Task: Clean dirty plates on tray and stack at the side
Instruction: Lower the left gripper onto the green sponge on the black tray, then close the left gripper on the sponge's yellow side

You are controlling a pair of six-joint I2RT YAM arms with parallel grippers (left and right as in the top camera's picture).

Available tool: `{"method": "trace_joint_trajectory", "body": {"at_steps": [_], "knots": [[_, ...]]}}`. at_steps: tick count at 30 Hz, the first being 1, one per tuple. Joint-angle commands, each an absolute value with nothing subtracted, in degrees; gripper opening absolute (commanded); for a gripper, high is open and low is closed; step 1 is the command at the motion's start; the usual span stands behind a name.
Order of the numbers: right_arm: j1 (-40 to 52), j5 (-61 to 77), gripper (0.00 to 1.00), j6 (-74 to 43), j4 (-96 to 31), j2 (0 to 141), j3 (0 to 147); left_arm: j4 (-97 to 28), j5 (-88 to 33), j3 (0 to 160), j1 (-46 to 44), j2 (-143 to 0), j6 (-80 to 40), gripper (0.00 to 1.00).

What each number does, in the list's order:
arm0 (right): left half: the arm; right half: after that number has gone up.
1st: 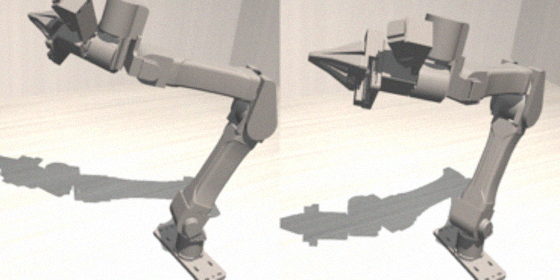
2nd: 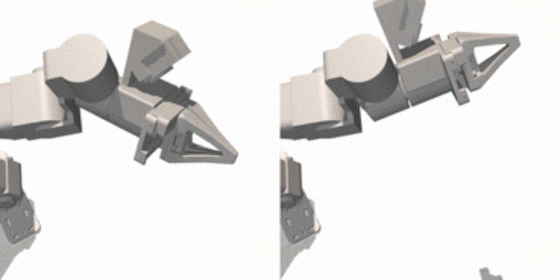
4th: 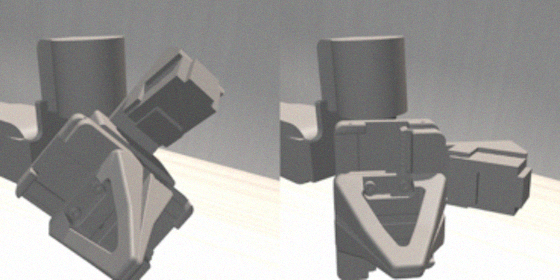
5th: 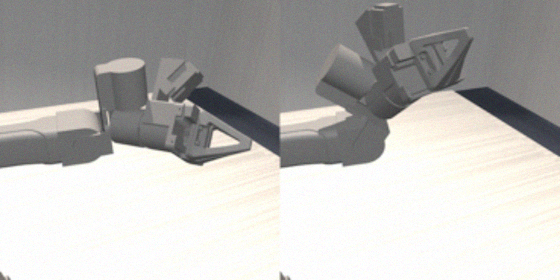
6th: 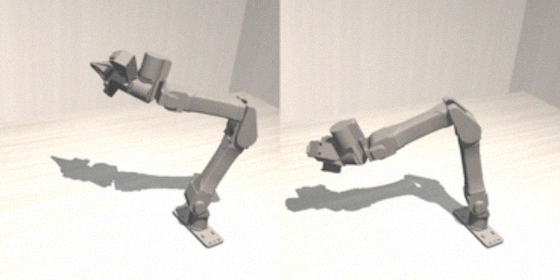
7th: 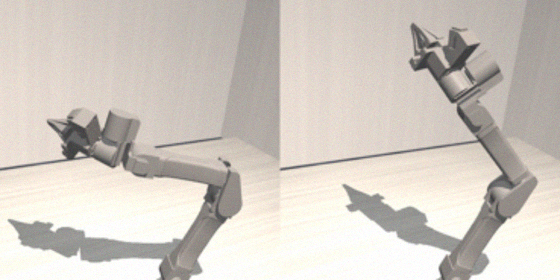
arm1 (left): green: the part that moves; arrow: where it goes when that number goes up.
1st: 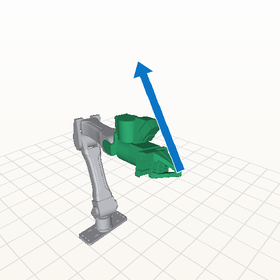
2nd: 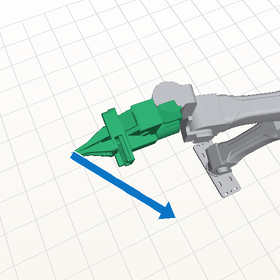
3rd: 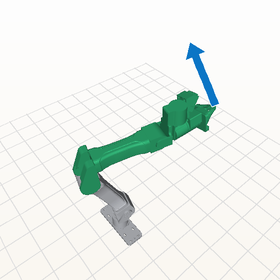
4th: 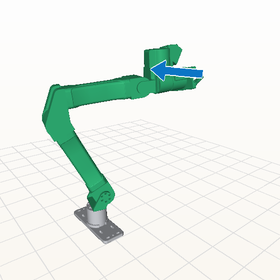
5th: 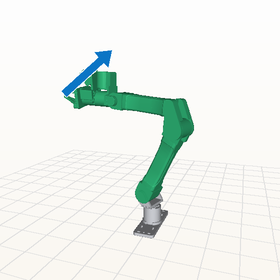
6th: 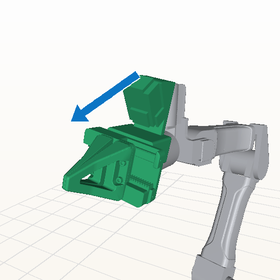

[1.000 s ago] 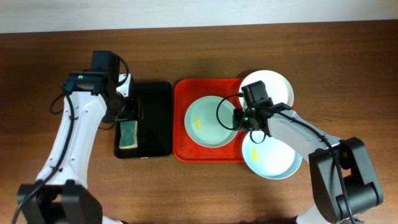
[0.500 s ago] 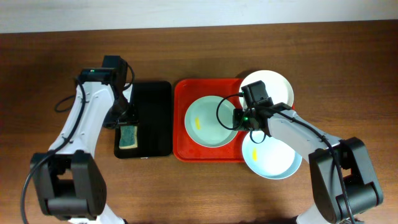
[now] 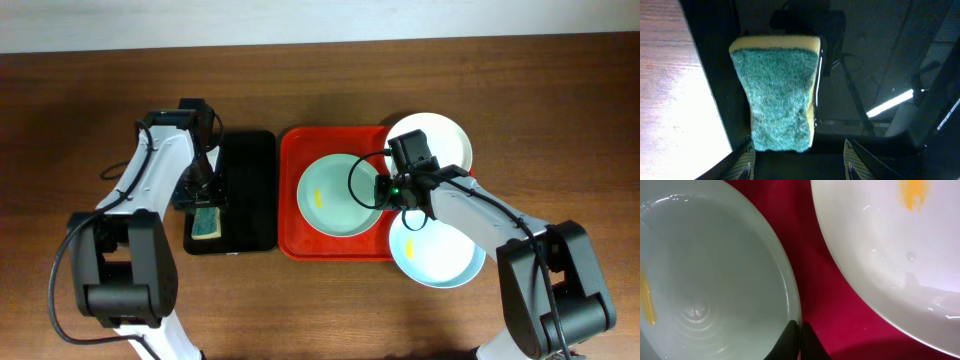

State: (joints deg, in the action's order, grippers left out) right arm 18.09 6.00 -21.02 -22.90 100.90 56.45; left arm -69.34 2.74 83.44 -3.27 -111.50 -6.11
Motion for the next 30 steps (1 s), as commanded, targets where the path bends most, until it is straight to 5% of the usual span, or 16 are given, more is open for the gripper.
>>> {"method": "trace_joint_trajectory", "body": {"at_steps": [1, 11, 20, 27, 30], "knots": [[18.0, 5.3, 0.05, -21.3, -23.1, 101.0, 57.5, -66.6, 5.3, 80.9, -3.2, -112.5, -6.4, 0.55], [18.0, 5.3, 0.05, -21.3, -23.1, 101.0, 57.5, -58.7, 5.1, 73.8, -1.4, -112.5, -6.4, 0.50], [18.0, 5.3, 0.08, -21.3, -23.1, 101.0, 57.5, -57.6, -8.4, 73.8, -1.4, -112.5, -4.5, 0.37], [18.0, 5.3, 0.12, -21.3, -23.1, 101.0, 57.5, -58.0, -7.1, 75.1, -1.3, -112.4, -3.8, 0.50], [18.0, 5.3, 0.14, -21.3, -23.1, 101.0, 57.5, -59.3, -5.9, 77.6, -1.3, -111.8, -3.8, 0.75]]}}
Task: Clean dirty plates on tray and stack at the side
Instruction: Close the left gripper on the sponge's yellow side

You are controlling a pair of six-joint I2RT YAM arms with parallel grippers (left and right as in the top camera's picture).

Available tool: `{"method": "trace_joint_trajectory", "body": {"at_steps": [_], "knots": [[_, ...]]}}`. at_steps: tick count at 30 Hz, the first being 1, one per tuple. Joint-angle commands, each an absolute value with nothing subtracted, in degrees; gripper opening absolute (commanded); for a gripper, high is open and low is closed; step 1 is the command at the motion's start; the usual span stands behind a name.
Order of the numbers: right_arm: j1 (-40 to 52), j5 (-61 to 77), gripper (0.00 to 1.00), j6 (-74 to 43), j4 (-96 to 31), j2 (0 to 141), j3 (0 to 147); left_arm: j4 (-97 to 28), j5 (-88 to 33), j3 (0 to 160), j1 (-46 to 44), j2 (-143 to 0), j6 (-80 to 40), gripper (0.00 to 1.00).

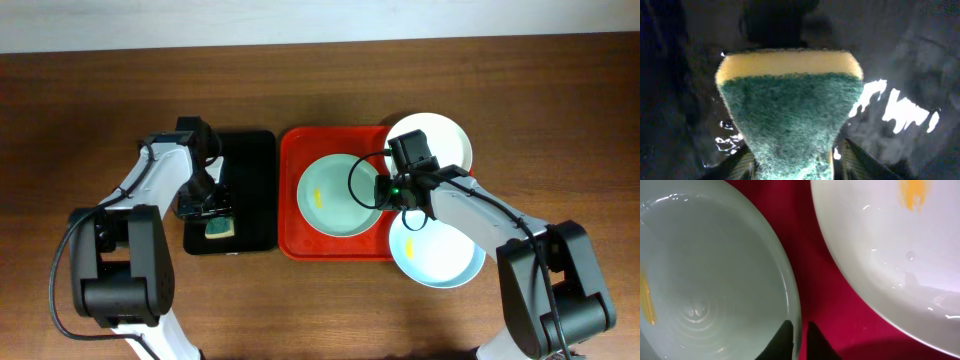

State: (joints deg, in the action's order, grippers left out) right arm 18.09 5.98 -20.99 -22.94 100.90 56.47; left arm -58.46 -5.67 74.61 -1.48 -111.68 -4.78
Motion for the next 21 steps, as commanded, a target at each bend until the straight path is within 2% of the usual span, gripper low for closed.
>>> {"method": "trace_joint_trajectory", "body": {"at_steps": [1, 2, 3, 5, 7, 14, 15, 16, 19, 21], "knots": [[18.0, 5.3, 0.14, -21.3, -23.1, 101.0, 57.5, -60.3, -5.5, 79.2, -1.3, -111.1, -3.9, 0.82], [18.0, 5.3, 0.16, -21.3, -23.1, 101.0, 57.5, -60.9, -5.5, 80.3, -1.3, -110.3, -3.9, 0.93], [18.0, 5.3, 0.17, -21.3, -23.1, 101.0, 57.5, -61.6, -5.5, 81.5, -1.3, -109.0, -4.2, 1.00], [18.0, 5.3, 0.21, -21.3, -23.1, 101.0, 57.5, -62.5, -5.1, 82.8, -1.3, -105.7, -5.6, 0.99], [18.0, 5.3, 0.29, -21.3, -23.1, 101.0, 57.5, -62.8, -5.1, 82.8, -1.3, -101.4, -6.5, 1.00], [18.0, 5.3, 0.35, -21.3, -23.1, 101.0, 57.5, -61.5, -5.1, 82.8, -1.3, -92.7, -6.6, 0.97], [18.0, 5.3, 0.34, -21.3, -23.1, 101.0, 57.5, -61.5, -5.1, 82.8, -1.3, -92.5, -6.6, 0.73], [18.0, 5.3, 0.35, -21.3, -23.1, 101.0, 57.5, -61.5, -5.1, 82.7, -1.3, -92.5, -6.6, 0.60], [18.0, 5.3, 0.35, -21.3, -23.2, 101.0, 57.5, -61.3, -5.1, 81.0, -1.8, -93.0, -6.6, 0.47], [18.0, 5.3, 0.35, -21.3, -23.2, 101.0, 57.5, -59.6, -4.8, 77.3, -2.9, -93.6, -6.6, 0.28]]}}
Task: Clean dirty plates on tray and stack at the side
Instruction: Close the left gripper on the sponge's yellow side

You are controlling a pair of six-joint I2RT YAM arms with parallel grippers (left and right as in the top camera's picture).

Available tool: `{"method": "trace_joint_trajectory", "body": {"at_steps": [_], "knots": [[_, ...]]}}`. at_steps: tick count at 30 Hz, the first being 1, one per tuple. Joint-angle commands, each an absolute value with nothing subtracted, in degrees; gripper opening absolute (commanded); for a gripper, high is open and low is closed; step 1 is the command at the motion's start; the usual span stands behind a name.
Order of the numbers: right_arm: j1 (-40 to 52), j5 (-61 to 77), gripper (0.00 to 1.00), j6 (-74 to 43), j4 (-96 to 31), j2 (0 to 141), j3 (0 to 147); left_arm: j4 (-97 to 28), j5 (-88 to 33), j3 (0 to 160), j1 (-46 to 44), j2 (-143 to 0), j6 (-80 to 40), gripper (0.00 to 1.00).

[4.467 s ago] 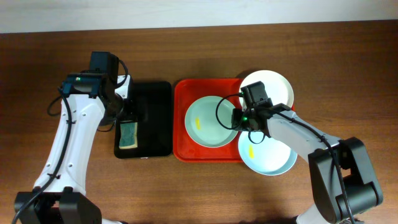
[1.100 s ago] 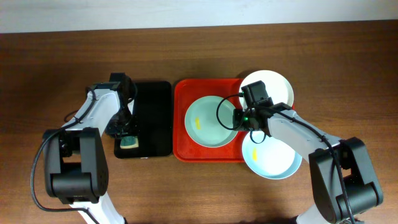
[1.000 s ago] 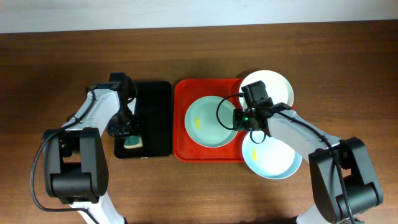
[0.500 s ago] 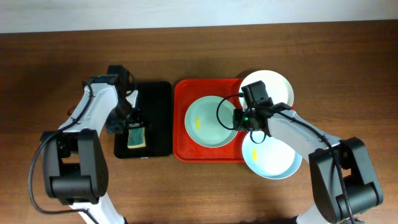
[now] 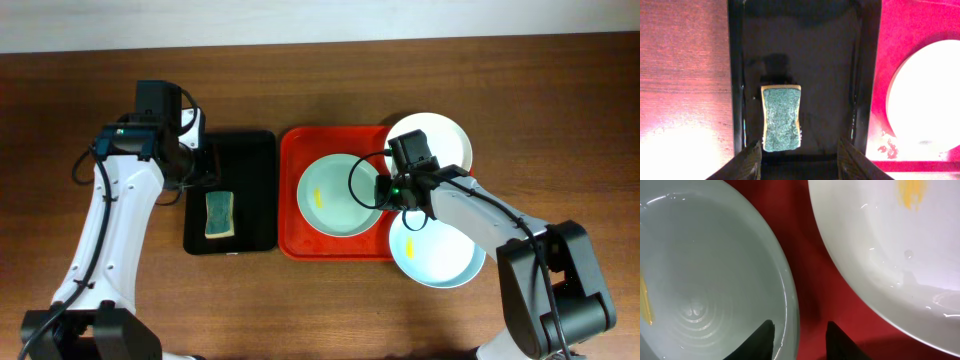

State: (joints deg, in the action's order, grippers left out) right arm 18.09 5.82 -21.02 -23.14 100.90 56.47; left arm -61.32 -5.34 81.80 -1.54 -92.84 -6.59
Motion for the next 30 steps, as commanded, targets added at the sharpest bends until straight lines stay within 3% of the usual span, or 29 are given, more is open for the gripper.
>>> {"method": "trace_joint_trajectory", "body": {"at_steps": [1, 4, 8, 22, 28, 30], "knots": [[18.0, 5.3, 0.35, -21.3, -23.2, 101.0, 57.5, -58.6, -4.0, 75.7, -3.4, -93.8, -6.6, 0.30], [18.0, 5.3, 0.35, -21.3, -23.2, 101.0, 57.5, -55.3, -0.8, 71.0, -4.5, -94.8, -6.7, 0.40], [18.0, 5.3, 0.35, -21.3, -23.2, 101.0, 57.5, -52.1, -0.8, 67.3, -4.6, -96.9, -7.7, 0.45], [18.0, 5.3, 0.35, -21.3, -23.1, 101.0, 57.5, -47.5, 2.4, 65.4, -4.5, -100.8, -7.7, 0.45], [18.0, 5.3, 0.35, -21.3, -23.1, 101.0, 57.5, -47.3, 2.4, 65.1, -4.5, -103.1, -7.7, 0.36], [18.0, 5.3, 0.35, -21.3, -23.1, 101.0, 57.5, -47.3, 2.4, 65.1, -4.5, -103.9, -7.7, 0.39]]}}
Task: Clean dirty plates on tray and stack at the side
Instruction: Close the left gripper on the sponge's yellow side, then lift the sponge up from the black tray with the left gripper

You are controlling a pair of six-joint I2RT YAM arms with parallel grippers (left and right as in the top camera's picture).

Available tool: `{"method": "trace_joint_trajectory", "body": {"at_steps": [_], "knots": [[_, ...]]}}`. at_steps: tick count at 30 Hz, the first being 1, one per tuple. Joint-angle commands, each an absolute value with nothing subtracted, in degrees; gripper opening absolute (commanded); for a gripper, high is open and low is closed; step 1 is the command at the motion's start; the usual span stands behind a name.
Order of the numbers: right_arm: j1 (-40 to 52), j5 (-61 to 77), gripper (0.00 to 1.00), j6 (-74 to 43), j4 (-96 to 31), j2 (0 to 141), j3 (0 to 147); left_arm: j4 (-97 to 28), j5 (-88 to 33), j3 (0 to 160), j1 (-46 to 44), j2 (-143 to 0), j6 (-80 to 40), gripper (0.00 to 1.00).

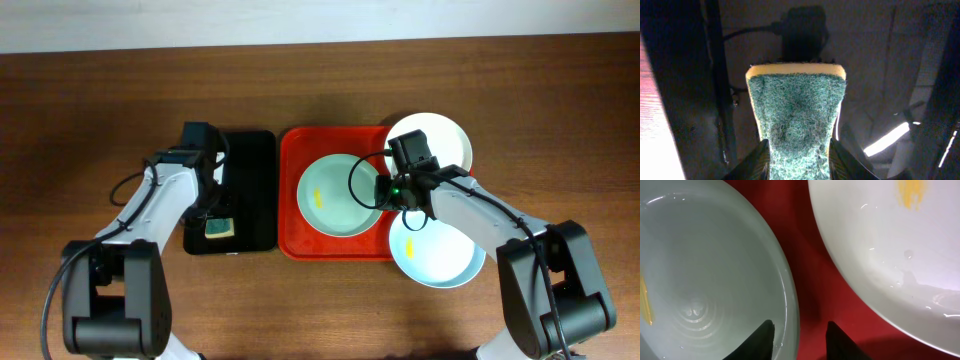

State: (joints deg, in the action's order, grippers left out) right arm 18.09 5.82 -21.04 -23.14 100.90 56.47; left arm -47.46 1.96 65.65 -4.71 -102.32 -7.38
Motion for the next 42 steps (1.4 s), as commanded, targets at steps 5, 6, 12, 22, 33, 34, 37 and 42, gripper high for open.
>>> {"method": "trace_joint_trajectory", "body": {"at_steps": [5, 6, 12, 22, 33, 34, 37, 42], "knots": [[18.0, 5.3, 0.35, -21.3, -23.1, 101.0, 57.5, -46.7, 2.4, 64.7, -4.5, -105.4, -7.7, 0.39], [18.0, 5.3, 0.35, -21.3, -23.1, 101.0, 57.5, -46.5, 2.4, 64.7, -4.5, -105.4, -7.7, 0.37], [18.0, 5.3, 0.35, -21.3, -23.1, 101.0, 57.5, -46.4, 2.4, 65.8, -4.4, -105.4, -7.7, 0.16], [18.0, 5.3, 0.35, -21.3, -23.2, 101.0, 57.5, -47.4, 2.5, 66.2, -4.4, -105.4, -7.7, 0.36], [18.0, 5.3, 0.35, -21.3, -23.2, 101.0, 57.5, -46.1, 2.4, 65.6, -4.3, -105.4, -7.7, 0.31], [18.0, 5.3, 0.35, -21.3, -23.2, 101.0, 57.5, -46.0, 2.3, 65.3, -4.3, -105.4, -7.7, 0.31], [18.0, 5.3, 0.35, -21.3, -23.2, 101.0, 57.5, -45.4, 2.1, 64.5, -4.3, -105.4, -7.7, 0.19], [18.0, 5.3, 0.36, -21.3, -23.2, 101.0, 57.5, -44.3, -0.5, 64.5, -4.3, -105.4, -7.7, 0.28]]}}
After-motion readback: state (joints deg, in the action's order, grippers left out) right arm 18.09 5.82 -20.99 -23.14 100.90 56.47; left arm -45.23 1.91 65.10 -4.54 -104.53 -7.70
